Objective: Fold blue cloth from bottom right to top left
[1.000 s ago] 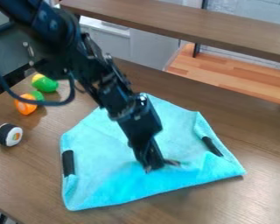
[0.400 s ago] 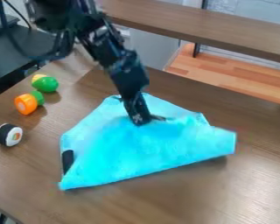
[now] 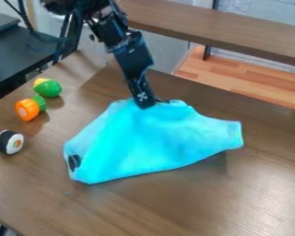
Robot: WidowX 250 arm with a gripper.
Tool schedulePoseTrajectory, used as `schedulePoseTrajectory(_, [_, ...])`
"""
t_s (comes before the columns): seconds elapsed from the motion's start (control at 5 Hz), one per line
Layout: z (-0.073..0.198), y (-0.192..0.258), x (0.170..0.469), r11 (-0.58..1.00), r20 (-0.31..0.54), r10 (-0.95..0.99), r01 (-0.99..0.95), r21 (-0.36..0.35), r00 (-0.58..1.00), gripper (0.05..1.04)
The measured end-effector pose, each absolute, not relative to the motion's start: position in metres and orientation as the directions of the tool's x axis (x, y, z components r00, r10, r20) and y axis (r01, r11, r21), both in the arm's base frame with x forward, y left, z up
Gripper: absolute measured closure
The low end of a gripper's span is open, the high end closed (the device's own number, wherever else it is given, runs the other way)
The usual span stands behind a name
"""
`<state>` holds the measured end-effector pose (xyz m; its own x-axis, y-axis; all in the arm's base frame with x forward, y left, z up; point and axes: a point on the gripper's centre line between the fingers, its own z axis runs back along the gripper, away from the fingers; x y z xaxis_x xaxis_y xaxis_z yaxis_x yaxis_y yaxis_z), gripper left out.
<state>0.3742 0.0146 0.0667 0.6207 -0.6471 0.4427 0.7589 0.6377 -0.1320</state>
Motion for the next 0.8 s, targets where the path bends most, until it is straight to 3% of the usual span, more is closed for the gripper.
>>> schedulePoseTrajectory(0.8, [0.070, 0.061, 0.423, 0.666, 0.425, -0.605, 0.720, -0.196, 0.674, 1.020])
